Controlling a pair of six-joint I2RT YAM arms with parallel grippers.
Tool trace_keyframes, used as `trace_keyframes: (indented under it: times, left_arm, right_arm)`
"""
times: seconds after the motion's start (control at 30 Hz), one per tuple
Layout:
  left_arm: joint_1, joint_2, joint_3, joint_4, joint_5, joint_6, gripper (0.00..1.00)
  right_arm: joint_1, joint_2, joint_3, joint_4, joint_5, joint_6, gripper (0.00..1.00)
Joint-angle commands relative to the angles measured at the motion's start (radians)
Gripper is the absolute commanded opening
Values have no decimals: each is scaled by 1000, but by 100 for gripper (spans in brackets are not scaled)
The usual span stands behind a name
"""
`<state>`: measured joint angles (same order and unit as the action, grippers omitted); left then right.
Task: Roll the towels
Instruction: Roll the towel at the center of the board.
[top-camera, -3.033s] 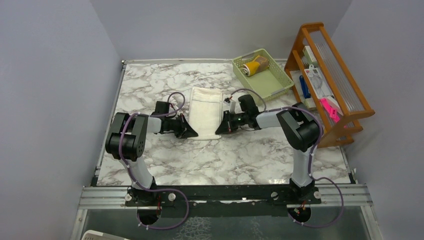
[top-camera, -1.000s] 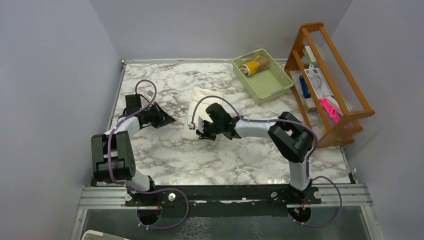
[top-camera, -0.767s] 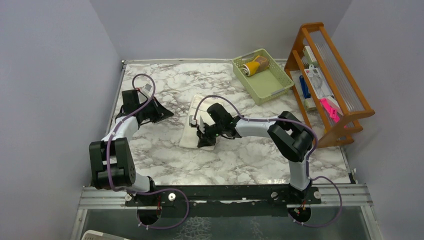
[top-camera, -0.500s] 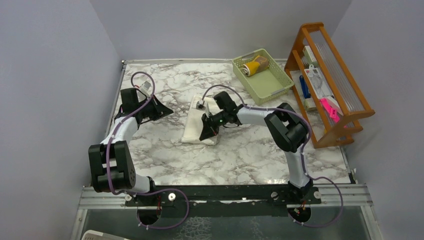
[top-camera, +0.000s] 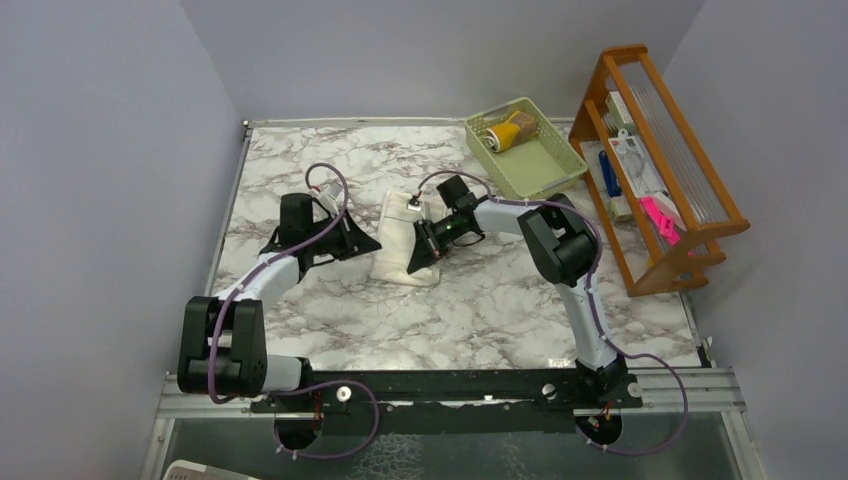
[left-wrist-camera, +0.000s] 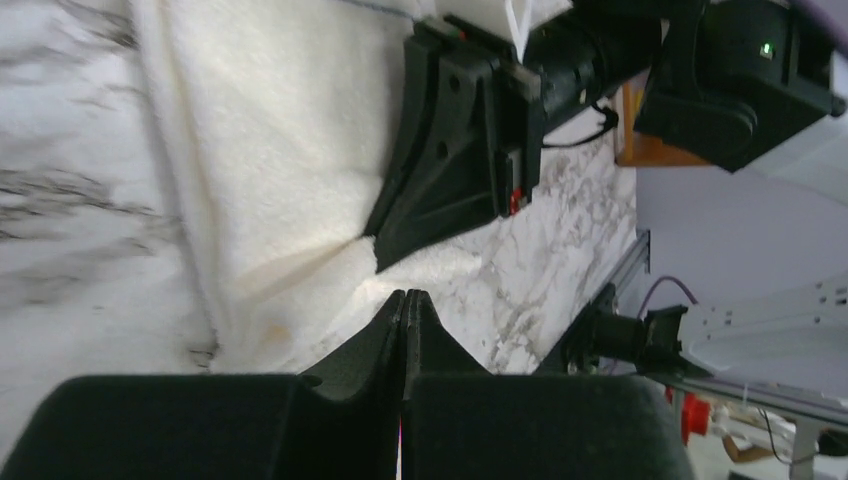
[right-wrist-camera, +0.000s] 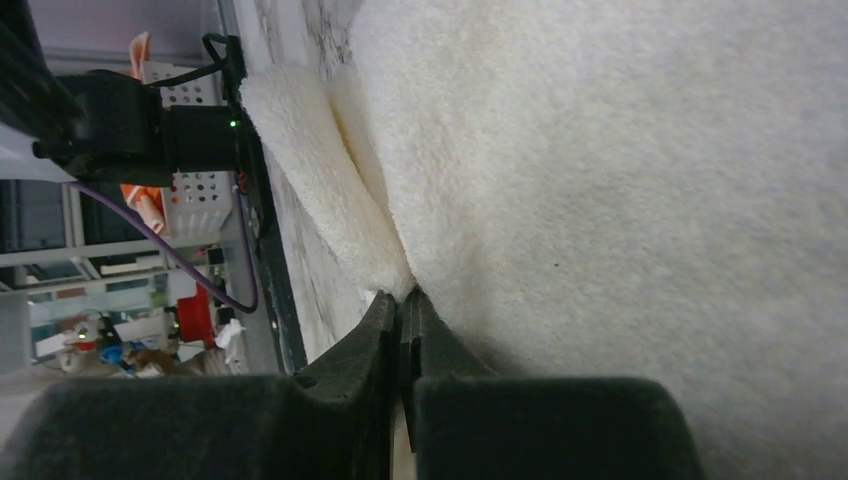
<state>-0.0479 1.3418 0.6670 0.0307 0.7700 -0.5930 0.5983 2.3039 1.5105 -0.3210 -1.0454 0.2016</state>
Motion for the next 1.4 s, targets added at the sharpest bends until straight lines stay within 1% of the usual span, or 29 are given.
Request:
trace_keyframes:
  times: [0.0, 0.07, 0.13, 0.3, 0.43, 0.5, 0.53, 0.57, 0.6, 0.63, 0.67, 0.7, 0.73, 0.77, 0.87, 0.93, 1.0, 1.03, 1.1, 1.17, 1.2, 1.3, 1.37]
  left_arm:
    - [-100, 31, -69, 207, 21, -134, 0]
    - [-131, 49, -84, 244, -1, -171, 0]
    - [-154, 60, -90, 253, -42, -175, 0]
    - [-158, 108, -115, 281, -141, -166, 0]
    - [-159, 161, -141, 292, -243, -153, 0]
    - [-159, 176, -152, 296, -281, -151, 0]
    - [-159, 185, -155, 296, -295, -148, 0]
    - [-159, 196, -159, 296, -307, -142, 0]
    - [-159, 207, -162, 296, -316, -136, 0]
    - [-159, 220, -164, 296, -321, -131, 0]
    - [-159, 230, -166, 296, -324, -126, 0]
    - [-159, 241, -169, 296, -325, -122, 0]
    - [-159, 249, -171, 295, -329, -116, 0]
    - [-160, 254, -174, 293, -336, -111, 0]
    - [-160, 262, -171, 287, -343, -104, 0]
    - [-160, 269, -165, 280, -339, -101, 0]
    - [-161, 275, -160, 275, -335, -99, 0]
    - [-161, 279, -158, 273, -334, -99, 0]
    - [-162, 282, -156, 270, -332, -97, 0]
    - [-162, 285, -157, 266, -333, -95, 0]
    - [-164, 289, -156, 265, -330, -93, 0]
    - [-165, 298, -151, 261, -326, -93, 0]
    - [-165, 301, -148, 257, -326, -90, 0]
  right_arm:
    - [-30, 66, -45, -46, 44, 47, 1]
    - [-36, 72, -44, -49, 55, 51, 1]
    - [-40, 75, -45, -43, 61, 58, 1]
    - [-45, 74, -47, -26, 53, 65, 1]
    - [-45, 54, -55, -34, 54, 32, 1]
    - [-45, 31, -69, -36, 68, 10, 3]
    - [-45, 21, -73, -40, 75, -5, 6]
    - [-45, 11, -78, -41, 80, -18, 12]
    - [-45, -4, -88, -37, 83, -32, 22]
    - [-45, -25, -102, -21, 91, -41, 35]
    - [-45, -55, -127, 8, 104, -46, 55]
    - [-45, -90, -153, 46, 125, -48, 68]
    - [-45, -130, -177, 83, 155, -51, 74]
    - [-45, -178, -191, 106, 188, -59, 76]
    - [-45, -264, -188, 116, 332, -86, 76]
    - [-45, -339, -203, 154, 420, -104, 73]
    - [-41, -412, -264, 230, 498, -136, 69]
    - [-22, -479, -312, 310, 535, -181, 68]
    - [30, -552, -401, 403, 611, -313, 67]
    - [76, -589, -467, 470, 605, -463, 60]
    - [93, -601, -506, 496, 591, -521, 58]
    - [146, -638, -585, 547, 499, -729, 58]
    - [198, -658, -637, 581, 526, -870, 62]
